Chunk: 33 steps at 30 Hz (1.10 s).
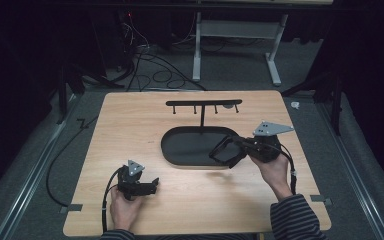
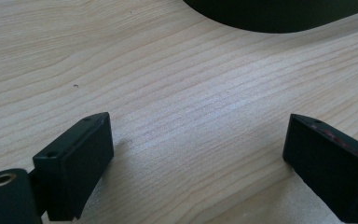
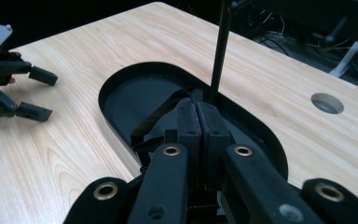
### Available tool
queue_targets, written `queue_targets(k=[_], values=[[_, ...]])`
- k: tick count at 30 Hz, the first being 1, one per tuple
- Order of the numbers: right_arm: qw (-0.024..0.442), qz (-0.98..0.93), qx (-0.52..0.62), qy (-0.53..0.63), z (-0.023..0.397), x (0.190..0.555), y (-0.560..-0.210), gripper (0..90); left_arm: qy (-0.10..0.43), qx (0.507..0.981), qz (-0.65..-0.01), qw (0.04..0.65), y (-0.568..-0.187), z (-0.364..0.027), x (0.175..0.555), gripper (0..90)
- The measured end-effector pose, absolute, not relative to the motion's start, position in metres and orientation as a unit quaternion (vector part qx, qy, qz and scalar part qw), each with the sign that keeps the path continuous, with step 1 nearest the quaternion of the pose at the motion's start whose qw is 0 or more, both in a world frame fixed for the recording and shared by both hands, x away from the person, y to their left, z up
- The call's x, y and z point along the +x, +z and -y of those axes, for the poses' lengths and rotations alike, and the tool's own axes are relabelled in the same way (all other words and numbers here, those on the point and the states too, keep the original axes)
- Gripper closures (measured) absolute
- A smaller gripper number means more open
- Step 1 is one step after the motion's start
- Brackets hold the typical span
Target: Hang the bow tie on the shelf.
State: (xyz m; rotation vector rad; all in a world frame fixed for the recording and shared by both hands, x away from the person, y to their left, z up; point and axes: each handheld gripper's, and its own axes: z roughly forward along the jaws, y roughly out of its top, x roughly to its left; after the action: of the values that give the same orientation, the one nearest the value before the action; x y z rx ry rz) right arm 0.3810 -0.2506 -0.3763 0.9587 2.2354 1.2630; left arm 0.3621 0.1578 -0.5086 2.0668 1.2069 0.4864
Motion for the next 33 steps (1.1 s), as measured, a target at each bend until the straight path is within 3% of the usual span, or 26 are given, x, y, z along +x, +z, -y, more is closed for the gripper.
queue_targets(k=[33], values=[[0.191, -0.791, 0.336, 0.474, 0.234, 0.414, -0.348, 90.0, 0.187, 0.795, -0.464, 0.342, -0.509, -0.158, 0.362, 8.7]])
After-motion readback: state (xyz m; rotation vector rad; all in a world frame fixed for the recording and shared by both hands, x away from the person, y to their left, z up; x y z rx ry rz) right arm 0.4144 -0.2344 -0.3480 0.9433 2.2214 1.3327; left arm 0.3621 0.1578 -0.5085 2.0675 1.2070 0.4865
